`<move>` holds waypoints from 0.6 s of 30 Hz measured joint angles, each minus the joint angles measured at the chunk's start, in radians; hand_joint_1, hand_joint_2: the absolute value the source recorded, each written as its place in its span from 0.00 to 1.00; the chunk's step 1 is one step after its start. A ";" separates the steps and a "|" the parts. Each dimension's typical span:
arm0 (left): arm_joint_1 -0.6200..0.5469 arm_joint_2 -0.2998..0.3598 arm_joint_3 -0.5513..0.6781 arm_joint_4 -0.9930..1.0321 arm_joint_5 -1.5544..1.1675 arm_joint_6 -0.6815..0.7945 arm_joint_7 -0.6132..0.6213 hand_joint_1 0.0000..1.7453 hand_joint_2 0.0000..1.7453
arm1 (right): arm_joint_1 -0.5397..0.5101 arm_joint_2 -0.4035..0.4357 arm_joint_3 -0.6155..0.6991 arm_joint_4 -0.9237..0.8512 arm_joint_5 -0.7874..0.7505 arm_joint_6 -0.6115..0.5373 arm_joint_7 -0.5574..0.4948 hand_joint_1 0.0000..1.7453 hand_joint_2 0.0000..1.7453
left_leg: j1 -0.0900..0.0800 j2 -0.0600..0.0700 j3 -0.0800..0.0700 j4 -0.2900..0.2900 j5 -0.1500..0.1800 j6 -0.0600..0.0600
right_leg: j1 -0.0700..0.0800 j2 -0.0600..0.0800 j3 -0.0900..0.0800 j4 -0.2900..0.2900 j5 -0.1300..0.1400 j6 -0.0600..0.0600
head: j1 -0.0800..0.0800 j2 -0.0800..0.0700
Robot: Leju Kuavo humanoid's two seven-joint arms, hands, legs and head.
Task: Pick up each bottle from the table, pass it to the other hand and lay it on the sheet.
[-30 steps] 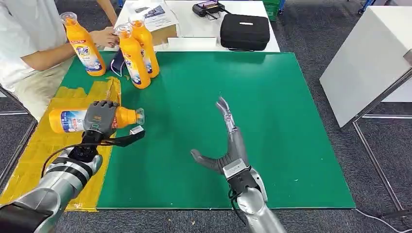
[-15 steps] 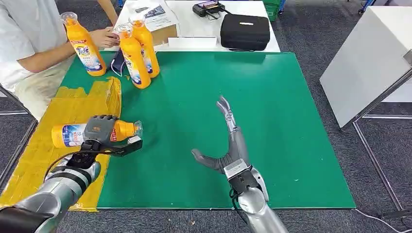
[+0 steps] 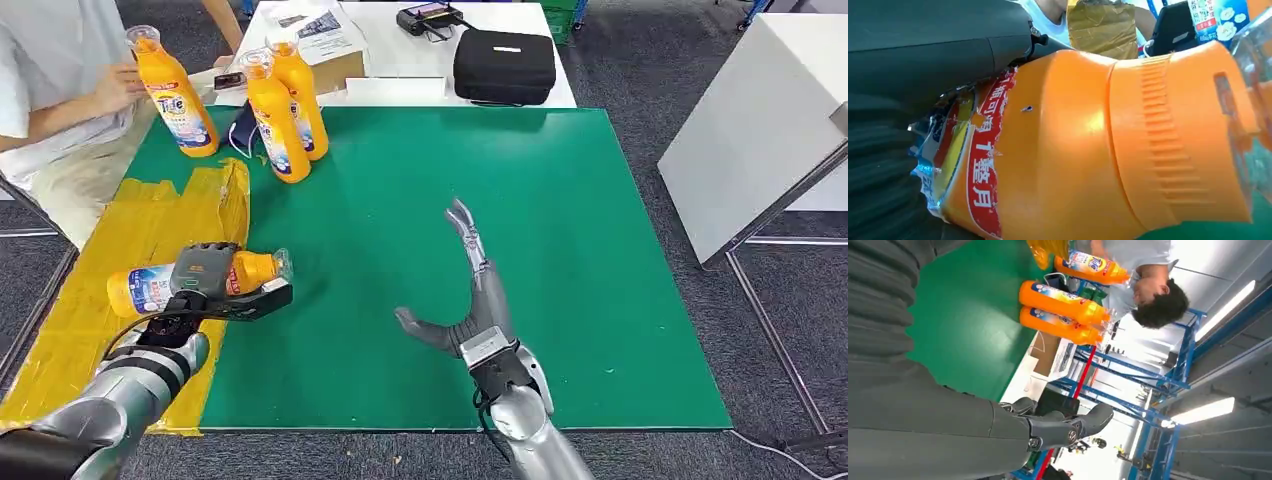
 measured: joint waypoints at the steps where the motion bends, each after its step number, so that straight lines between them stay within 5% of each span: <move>1: 0.000 0.000 0.003 0.000 0.000 0.000 0.000 0.00 1.00 | 0.000 0.000 0.000 0.000 0.000 0.000 0.000 0.00 1.00 | 0.000 0.000 0.000 0.000 0.000 0.000 | 0.000 0.000 0.000 0.000 0.000 0.000 | 0.000 0.000; 13: -0.010 -0.003 0.015 0.002 -0.018 -0.113 0.023 0.00 1.00 | -0.005 0.000 0.000 0.000 0.006 0.000 0.011 0.00 1.00 | 0.000 0.000 0.003 0.000 0.000 0.000 | 0.000 0.000 0.003 0.000 0.000 0.000 | 0.000 0.000; 18: -0.002 -0.005 0.040 0.002 0.003 -0.025 -0.011 0.00 1.00 | -0.005 0.000 0.000 0.000 0.011 -0.001 0.016 0.00 1.00 | 0.000 0.000 0.004 0.000 0.000 0.000 | 0.000 0.000 0.003 0.000 0.000 0.000 | 0.000 0.000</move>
